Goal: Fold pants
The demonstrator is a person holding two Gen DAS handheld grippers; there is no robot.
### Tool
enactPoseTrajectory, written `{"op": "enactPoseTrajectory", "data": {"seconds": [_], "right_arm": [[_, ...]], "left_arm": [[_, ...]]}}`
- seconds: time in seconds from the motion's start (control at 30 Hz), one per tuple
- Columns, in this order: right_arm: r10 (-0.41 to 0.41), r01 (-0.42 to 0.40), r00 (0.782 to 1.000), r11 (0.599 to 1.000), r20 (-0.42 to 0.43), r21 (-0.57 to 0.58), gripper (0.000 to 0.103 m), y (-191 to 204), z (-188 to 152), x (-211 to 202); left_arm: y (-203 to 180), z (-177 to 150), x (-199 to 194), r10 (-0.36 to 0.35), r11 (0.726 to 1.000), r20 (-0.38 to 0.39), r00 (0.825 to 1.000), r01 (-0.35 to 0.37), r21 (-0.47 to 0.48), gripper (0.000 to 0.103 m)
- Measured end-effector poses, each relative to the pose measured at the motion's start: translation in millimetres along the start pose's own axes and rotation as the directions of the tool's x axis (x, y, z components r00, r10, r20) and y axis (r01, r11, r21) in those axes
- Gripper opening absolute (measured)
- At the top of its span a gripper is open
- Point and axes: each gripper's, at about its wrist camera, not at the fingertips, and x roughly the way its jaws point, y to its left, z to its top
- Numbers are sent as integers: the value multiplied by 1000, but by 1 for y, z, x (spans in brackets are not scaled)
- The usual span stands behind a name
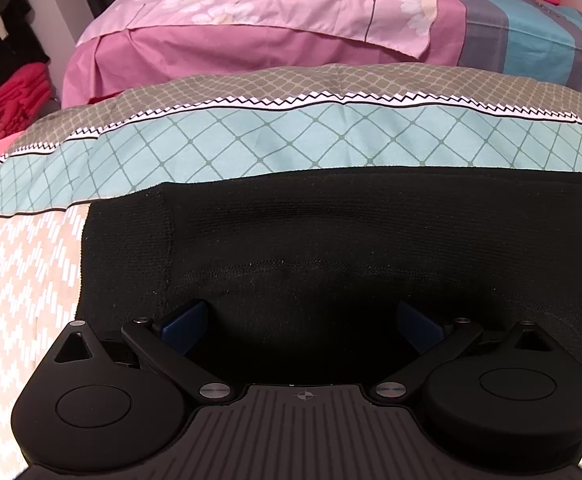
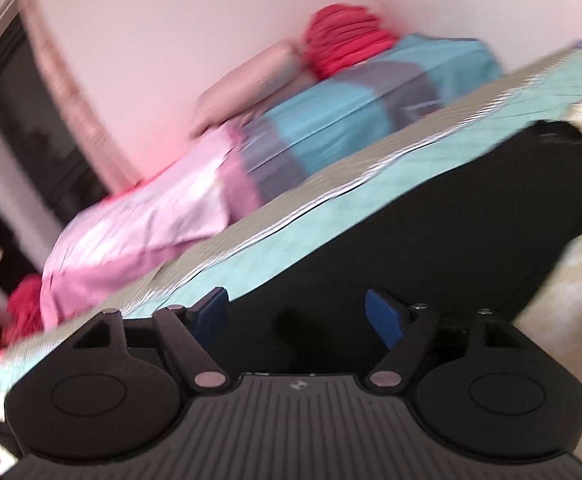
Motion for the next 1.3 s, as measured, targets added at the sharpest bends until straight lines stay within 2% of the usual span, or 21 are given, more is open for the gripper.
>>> {"op": "enactPoseTrajectory", "data": {"seconds": [0.1, 0.17, 0.23, 0.27, 0.3, 0.37, 0.4, 0.43, 0.5, 0.57, 0.7, 0.77, 0.8, 0.83, 0.9, 0.97, 1.0, 1.07, 1.13, 1.17, 1.3], "right_arm": [[-93, 93, 995, 996, 47, 8, 75, -33, 25, -7], [-246, 243, 964, 969, 98, 40, 75, -53, 40, -15], [-340, 328, 932, 939, 124, 106, 75, -61, 46, -25], [-348, 336, 930, 936, 121, 106, 76, -57, 46, -29], [-316, 308, 940, 948, 130, 78, 79, -51, 43, -37], [-177, 173, 977, 984, 121, 43, 82, -43, 31, -50], [-145, 141, 986, 988, 81, 61, 81, -43, 27, -52], [-160, 156, 986, 983, 39, 97, 79, -46, 24, -52], [-253, 250, 967, 957, 5, 145, 79, -58, 20, -55], [-302, 301, 953, 939, -19, 166, 79, -74, 24, -51], [-259, 254, 966, 919, -23, 303, 79, -98, 43, -35], [-231, 231, 972, 918, -41, 323, 66, -102, 54, -27], [-245, 250, 968, 919, -55, 306, 19, -102, 57, -23], [-271, 281, 960, 922, -72, 265, 17, -103, 64, -20], [-245, 239, 969, 908, -27, 343, 16, -123, 75, -25], [-238, 220, 971, 870, -15, 441, 16, -140, 78, -29], [-224, 207, 974, 867, -17, 453, 17, -143, 75, -29], [-237, 217, 971, 876, -7, 430, 28, -135, 70, -37], [-269, 243, 963, 871, 0, 427, 55, -123, 62, -47], [-271, 248, 962, 872, -5, 422, 61, -117, 56, -54], [-207, 211, 977, 907, -51, 365, 64, -96, 40, -60]], "left_arm": [[0, 0, 0, 0, 1000, 2, 1000, 0, 1, 103], [0, -1, 0, 1, 1000, 5, 1000, -1, 0, 103], [0, -1, 0, 7, 1000, 5, 1000, -7, -2, 103], [-1, -1, 0, 10, 1000, 4, 1000, -10, -3, 103], [-1, 0, 0, 12, 1000, 2, 1000, -12, -5, 103], [-1, 0, 0, 17, 1000, -3, 1000, -17, -9, 103], [-1, 0, 0, 19, 1000, -5, 1000, -19, -11, 103], [0, 0, 0, 20, 1000, -7, 1000, -20, -15, 103], [0, 0, 1, 21, 1000, -11, 1000, -22, -21, 103], [0, 0, 1, 23, 999, -13, 1000, -24, -23, 103], [1, -1, 0, 27, 999, -11, 1000, -27, -32, 103], [1, -2, 0, 31, 999, -11, 999, -31, -41, 103], [1, -2, 1, 33, 998, -11, 999, -33, -44, 103], [1, -1, 1, 34, 998, -12, 999, -35, -46, 103], [0, -1, 1, 35, 998, -14, 999, -36, -48, 103], [1, -1, 1, 36, 998, -12, 999, -36, -50, 103], [1, -2, 1, 36, 998, -11, 999, -36, -50, 103], [1, -2, 1, 36, 998, -10, 999, -36, -52, 103], [1, -1, 1, 40, 997, -19, 999, -41, -58, 103], [1, 1, 1, 44, 997, -31, 999, -46, -66, 103], [-2, 9, -10, 75, 991, -79, 994, -83, -108, 103]]}}
